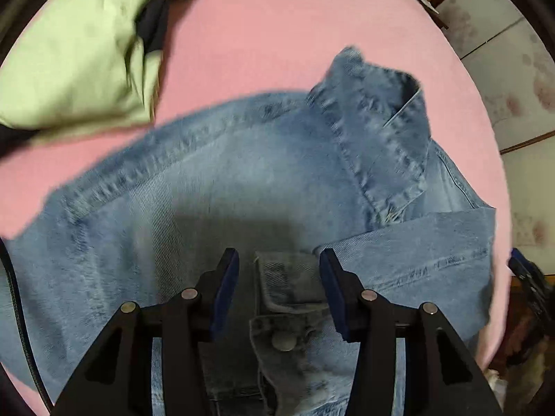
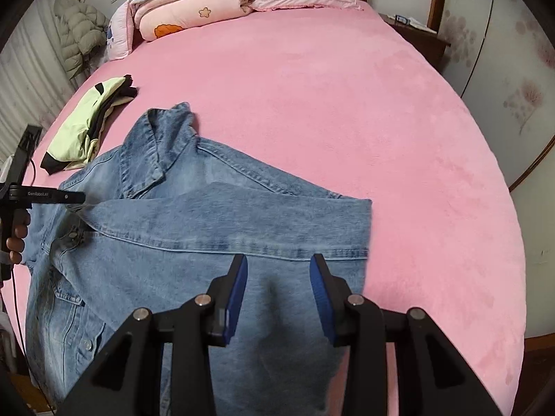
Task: Fold large clothes
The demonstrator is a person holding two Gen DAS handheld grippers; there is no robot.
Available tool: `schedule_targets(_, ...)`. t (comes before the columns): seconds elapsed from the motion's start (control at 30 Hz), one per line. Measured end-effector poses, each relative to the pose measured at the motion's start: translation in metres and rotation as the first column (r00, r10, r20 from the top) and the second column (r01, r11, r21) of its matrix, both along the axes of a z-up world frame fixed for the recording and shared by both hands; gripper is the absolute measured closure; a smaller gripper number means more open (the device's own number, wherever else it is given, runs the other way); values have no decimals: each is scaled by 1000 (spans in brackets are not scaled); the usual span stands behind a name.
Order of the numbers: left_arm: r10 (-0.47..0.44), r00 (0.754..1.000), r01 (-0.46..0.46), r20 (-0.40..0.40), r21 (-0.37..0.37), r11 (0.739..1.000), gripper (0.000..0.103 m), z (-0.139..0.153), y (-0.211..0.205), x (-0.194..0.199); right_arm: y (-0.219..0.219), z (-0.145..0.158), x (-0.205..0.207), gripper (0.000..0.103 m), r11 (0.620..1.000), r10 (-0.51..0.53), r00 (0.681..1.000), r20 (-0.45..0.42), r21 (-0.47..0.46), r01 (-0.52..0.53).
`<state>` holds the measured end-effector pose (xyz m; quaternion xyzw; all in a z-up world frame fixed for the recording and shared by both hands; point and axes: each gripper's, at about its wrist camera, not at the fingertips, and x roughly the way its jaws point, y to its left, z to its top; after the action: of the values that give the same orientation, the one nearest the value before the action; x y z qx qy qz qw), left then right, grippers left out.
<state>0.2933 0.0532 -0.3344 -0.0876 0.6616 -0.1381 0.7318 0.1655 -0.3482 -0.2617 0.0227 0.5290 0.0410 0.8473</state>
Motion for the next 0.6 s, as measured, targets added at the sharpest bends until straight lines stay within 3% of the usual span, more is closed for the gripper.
schedule_targets(0.07, -6, 998, 2, -59, -62, 998, 56, -16, 8, 1, -8, -7, 4, 66, 1000, -10, 1000, -12, 4, 10)
schedule_targets(0.2, -64, 995, 52, -79, -141, 989, 56, -24, 4, -1, -24, -19, 11, 66, 999, -38, 998, -48, 35, 40)
schedule_targets(0.23, -87, 993, 77, -73, -131, 988, 56, -24, 0, -2, -27, -22, 12, 66, 998, -46, 997, -57, 39, 48)
schedule_targets(0.43, -147, 989, 145, -11, -101, 984, 89, -18, -7, -6, -38, -35, 15, 66, 995, -69, 994, -84, 67, 75)
schedule_targets(0.53, -203, 968, 203, 149, 17, 979, 91, 13, -13, -17, -39, -35, 17, 66, 996, -69, 994, -80, 48, 73)
schedule_targets(0.6, -214, 963, 199, 163, 101, 975, 91, 8, -15, -23, -40, -36, 21, 66, 996, -69, 995, -78, 52, 73)
